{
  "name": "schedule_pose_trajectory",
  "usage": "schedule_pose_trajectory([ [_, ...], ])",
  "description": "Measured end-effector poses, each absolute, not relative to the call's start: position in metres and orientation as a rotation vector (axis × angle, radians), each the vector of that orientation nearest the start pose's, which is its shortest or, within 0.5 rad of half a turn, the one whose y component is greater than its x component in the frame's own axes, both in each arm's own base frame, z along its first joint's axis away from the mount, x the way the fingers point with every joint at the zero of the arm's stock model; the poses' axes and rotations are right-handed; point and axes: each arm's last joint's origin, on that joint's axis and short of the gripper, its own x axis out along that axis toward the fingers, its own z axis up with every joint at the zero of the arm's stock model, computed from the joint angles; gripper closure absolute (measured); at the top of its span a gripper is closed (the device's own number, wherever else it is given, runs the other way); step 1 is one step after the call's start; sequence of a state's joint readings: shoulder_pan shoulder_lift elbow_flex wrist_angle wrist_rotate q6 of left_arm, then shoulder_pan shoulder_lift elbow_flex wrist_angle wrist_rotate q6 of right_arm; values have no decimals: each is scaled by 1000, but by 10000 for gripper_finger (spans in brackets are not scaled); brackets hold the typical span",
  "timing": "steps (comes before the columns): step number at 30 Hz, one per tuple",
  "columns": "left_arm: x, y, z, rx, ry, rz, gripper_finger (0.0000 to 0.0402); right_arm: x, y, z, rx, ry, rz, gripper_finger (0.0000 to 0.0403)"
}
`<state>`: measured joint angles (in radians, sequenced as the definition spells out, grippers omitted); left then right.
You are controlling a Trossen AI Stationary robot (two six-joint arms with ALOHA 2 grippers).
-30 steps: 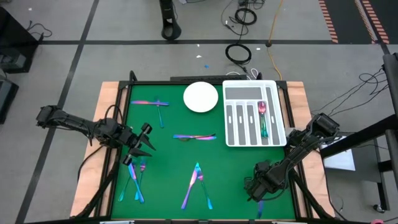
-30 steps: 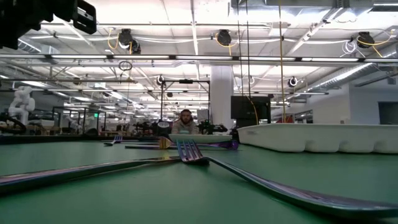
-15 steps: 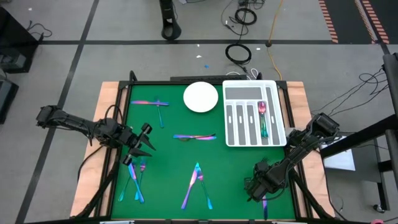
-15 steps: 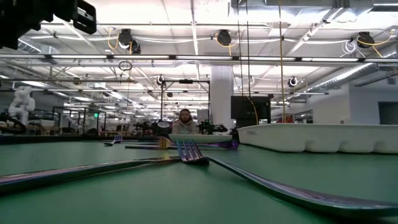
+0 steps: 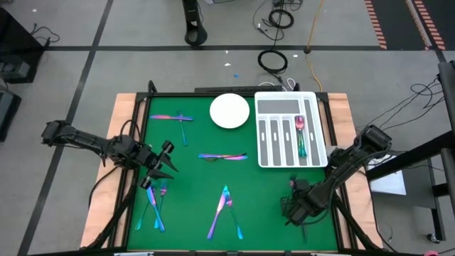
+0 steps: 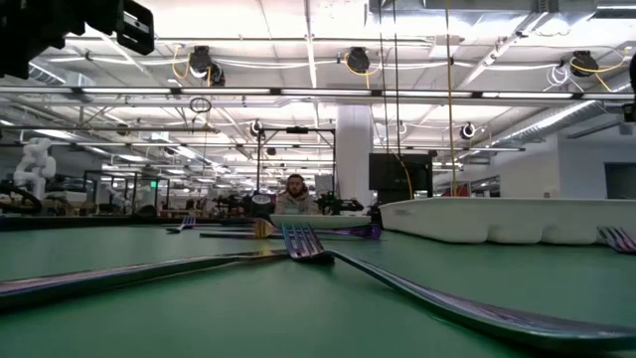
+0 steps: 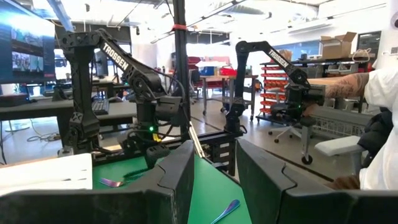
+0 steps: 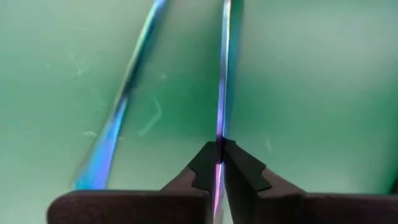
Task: Sort silverware
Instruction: Put the iridescent knife into the white silverware tray
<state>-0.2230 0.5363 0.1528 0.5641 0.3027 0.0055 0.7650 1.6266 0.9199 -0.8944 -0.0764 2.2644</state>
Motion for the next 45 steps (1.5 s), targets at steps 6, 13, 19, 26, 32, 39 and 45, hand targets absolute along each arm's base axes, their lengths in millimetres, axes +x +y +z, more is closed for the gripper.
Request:
schedule_pose_trajectory([
  [6,131,-39,219,13,-178,-524,281,181,178,166,1171,1337,-1177,389],
  [13,131,-39,219,13,-179,-523,281,181,178,170,1182,1339,-1151,398],
  [19,131,-39,219,13,-178,-523,281,187,181,169,1196,1254,-1078,380],
  [26,131,-39,219,13,-178,-524,281,189,183,157,1144,1287,-1107,311],
  [32,131,-39,219,13,-179,-524,281,189,184,155,1131,1301,-1097,262],
  [39,131,-39,219,13,-178,-524,281,189,186,151,1095,1316,-1083,258],
  [45,131,-39,219,13,-178,-524,281,187,194,144,1082,1314,-1079,282],
])
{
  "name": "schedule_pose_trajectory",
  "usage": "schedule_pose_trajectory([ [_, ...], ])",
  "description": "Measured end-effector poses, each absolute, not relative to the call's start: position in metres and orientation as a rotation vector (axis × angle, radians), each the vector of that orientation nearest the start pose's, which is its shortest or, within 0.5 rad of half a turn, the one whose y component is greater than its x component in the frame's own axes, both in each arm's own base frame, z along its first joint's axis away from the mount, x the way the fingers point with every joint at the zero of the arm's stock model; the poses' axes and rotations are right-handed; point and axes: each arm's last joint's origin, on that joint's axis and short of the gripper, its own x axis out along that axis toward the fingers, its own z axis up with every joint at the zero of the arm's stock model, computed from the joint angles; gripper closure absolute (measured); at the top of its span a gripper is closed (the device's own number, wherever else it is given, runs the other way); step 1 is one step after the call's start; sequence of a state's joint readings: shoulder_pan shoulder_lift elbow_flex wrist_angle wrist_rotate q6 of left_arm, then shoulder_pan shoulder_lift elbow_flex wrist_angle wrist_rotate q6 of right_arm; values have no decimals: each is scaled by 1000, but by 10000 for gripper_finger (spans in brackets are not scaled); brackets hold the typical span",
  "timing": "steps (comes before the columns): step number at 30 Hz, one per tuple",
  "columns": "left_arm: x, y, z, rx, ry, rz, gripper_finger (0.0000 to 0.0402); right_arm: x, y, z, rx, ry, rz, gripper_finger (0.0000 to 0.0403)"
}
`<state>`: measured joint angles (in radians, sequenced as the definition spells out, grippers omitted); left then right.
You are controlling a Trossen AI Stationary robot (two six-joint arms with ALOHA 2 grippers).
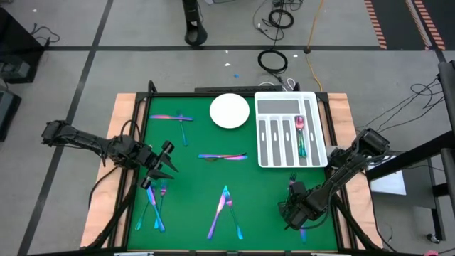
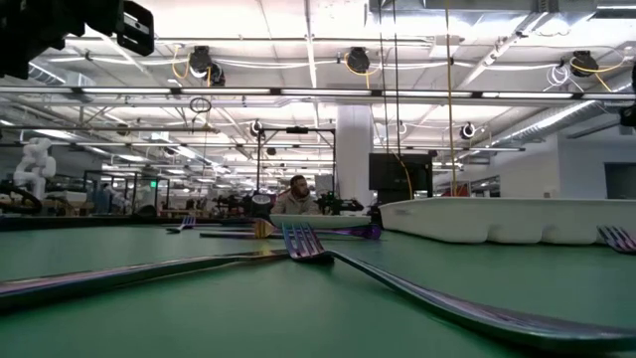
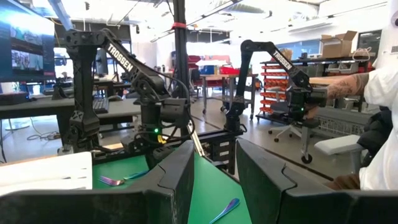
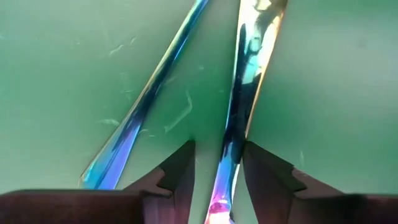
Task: Sort silverware
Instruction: Put the iridescent knife into the white silverware tray
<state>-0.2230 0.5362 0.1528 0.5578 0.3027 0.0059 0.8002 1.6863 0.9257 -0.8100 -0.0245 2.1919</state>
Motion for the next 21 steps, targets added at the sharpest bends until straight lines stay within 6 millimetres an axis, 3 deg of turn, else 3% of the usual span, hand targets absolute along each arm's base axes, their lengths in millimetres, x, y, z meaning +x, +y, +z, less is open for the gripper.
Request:
schedule_pose_trajectory([
  [11,131,-39,219,12,-177,-524,281,176,202,139,1130,1277,-1086,356],
  [21,131,-39,219,2,-177,-527,281,173,198,135,1122,1276,-1068,372],
])
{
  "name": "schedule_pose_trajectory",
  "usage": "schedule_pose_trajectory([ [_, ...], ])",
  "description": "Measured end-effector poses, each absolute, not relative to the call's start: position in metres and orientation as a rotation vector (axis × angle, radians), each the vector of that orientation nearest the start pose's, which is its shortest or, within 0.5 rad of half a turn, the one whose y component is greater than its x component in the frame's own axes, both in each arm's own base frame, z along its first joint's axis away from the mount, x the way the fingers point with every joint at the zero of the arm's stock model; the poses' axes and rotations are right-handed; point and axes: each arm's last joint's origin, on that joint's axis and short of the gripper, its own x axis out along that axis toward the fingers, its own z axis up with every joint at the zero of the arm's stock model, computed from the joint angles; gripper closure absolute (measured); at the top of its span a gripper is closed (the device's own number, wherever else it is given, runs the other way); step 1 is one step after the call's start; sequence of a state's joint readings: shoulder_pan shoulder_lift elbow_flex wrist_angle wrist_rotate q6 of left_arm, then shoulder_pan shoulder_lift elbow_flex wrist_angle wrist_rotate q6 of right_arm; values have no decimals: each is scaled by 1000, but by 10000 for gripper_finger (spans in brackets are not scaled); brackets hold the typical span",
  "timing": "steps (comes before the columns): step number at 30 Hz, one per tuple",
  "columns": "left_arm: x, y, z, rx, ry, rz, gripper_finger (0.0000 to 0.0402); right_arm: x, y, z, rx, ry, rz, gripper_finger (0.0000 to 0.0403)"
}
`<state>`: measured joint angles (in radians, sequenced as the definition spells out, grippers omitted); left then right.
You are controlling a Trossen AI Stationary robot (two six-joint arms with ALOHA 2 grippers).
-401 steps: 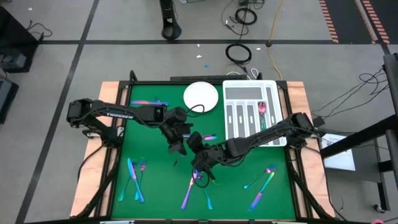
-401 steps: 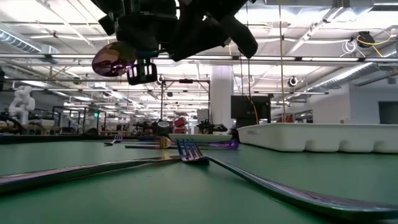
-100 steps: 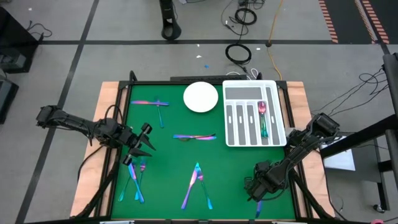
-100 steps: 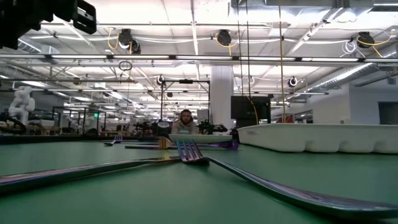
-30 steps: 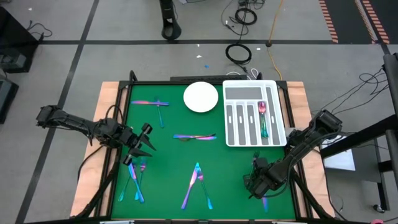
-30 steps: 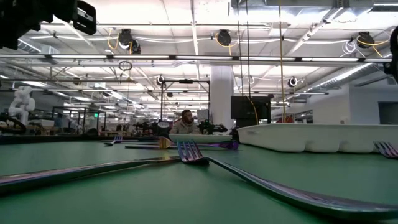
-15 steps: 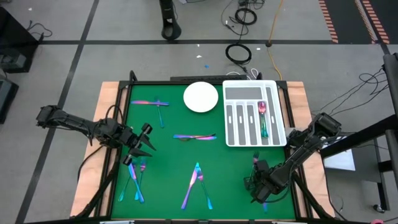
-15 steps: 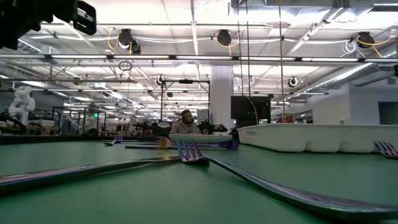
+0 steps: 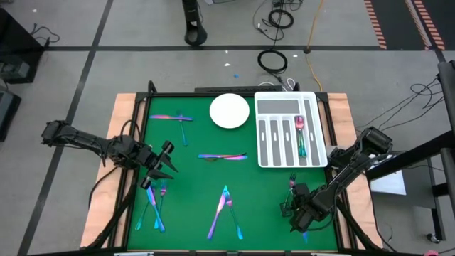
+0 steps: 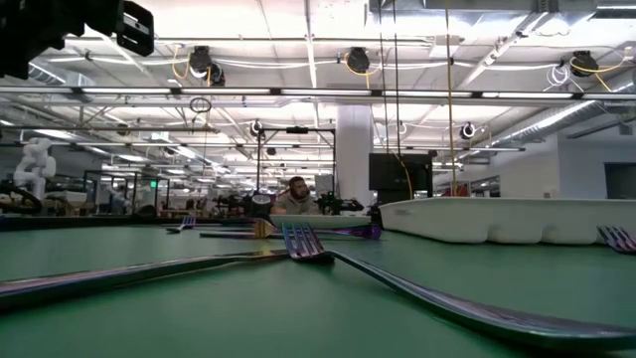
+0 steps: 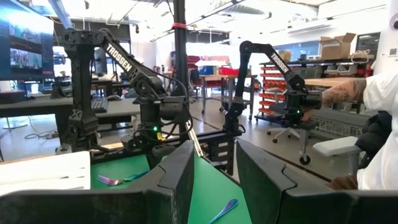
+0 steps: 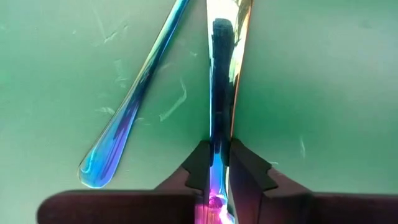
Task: Sort silverware
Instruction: Put the iridescent knife into the white silverware tray
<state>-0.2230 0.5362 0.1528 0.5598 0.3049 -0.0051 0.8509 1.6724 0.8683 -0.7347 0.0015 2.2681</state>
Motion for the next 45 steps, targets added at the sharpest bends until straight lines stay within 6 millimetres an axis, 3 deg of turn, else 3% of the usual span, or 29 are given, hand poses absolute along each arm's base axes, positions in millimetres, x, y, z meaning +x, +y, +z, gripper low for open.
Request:
schedule_pose_trajectory([
  [19,131,-39,219,6,-178,-531,281,186,203,192,1009,1196,-1081,380],
  [26,131,-39,219,6,-177,-531,281,203,188,212,813,1109,-1007,380],
  [38,131,-39,219,5,-176,-530,281,237,151,235,288,1188,-746,398],
  [41,131,-39,219,5,-176,-530,281,244,143,241,252,1208,-717,402],
  [45,131,-39,219,-6,-173,-531,281,250,143,241,346,1200,-714,400],
])
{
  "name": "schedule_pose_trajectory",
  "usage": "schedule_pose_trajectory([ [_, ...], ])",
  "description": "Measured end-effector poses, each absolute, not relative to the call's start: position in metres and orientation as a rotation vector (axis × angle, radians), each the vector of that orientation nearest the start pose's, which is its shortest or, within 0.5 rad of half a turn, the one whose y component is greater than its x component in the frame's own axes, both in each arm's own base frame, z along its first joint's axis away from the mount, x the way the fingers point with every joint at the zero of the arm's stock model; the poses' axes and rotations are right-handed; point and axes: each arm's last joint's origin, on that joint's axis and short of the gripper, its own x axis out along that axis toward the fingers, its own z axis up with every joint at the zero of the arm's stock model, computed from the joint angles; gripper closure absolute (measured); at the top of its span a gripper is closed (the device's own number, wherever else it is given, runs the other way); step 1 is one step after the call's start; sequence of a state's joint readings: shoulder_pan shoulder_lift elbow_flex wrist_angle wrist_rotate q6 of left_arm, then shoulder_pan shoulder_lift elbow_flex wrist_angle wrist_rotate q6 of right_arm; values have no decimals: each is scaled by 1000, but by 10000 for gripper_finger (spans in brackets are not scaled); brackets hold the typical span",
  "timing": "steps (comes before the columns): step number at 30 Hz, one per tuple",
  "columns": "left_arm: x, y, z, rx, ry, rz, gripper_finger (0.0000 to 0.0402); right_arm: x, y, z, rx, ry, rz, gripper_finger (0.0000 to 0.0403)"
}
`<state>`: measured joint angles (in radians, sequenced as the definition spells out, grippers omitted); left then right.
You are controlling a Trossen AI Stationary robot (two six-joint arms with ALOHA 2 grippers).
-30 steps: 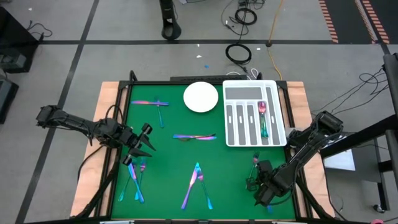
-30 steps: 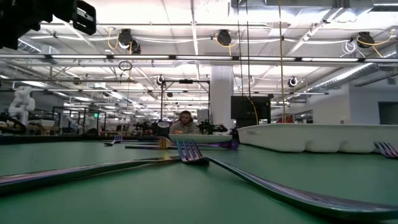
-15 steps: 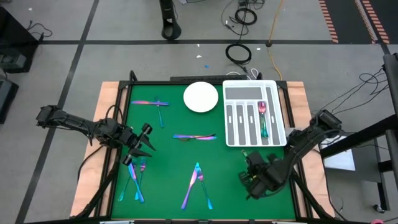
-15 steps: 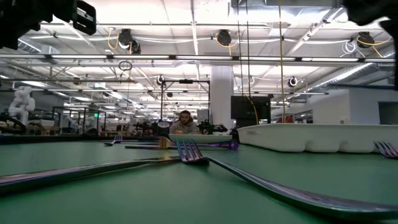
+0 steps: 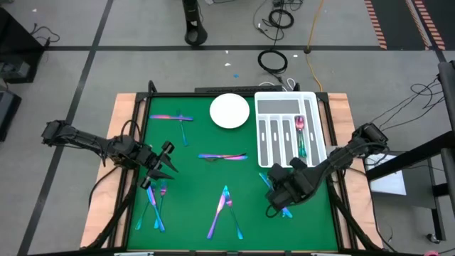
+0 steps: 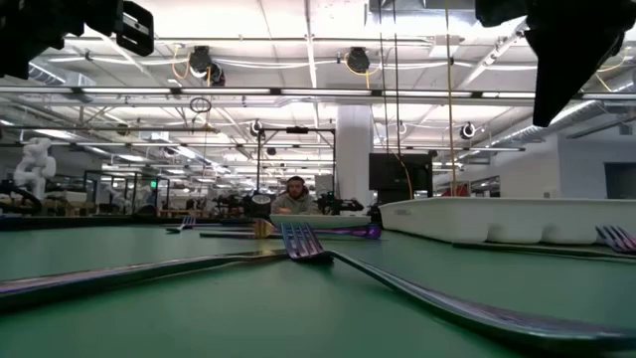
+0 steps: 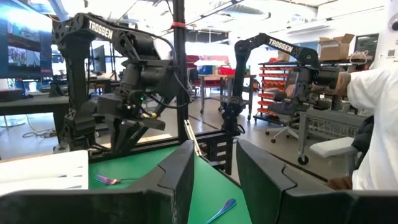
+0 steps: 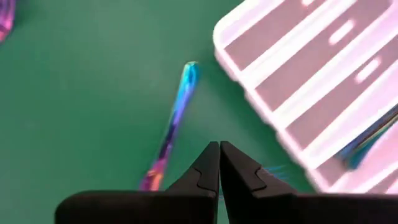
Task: Sort silverware
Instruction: Put the iridescent knife into the white silverware tray
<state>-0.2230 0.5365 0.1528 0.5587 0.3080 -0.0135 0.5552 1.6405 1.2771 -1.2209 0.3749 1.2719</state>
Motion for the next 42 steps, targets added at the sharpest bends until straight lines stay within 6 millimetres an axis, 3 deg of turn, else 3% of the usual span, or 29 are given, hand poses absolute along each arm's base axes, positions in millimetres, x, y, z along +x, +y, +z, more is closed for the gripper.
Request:
schedule_pose_trajectory([
  [4,132,-39,217,-10,-151,-531,281,254,147,234,527,1163,-726,393],
  [8,132,-39,213,-15,-109,-525,281,261,153,220,646,1129,-710,358],
  [14,132,-39,213,-16,-106,-525,281,261,152,196,679,1152,-775,282],
  [19,132,-39,213,-16,-105,-523,281,258,151,182,701,1199,-810,249],
  [33,132,-39,212,-17,-99,-514,281,267,158,142,640,1293,-807,248],
  [42,133,-39,212,-17,-97,-514,281,272,161,133,655,1301,-790,293],
])
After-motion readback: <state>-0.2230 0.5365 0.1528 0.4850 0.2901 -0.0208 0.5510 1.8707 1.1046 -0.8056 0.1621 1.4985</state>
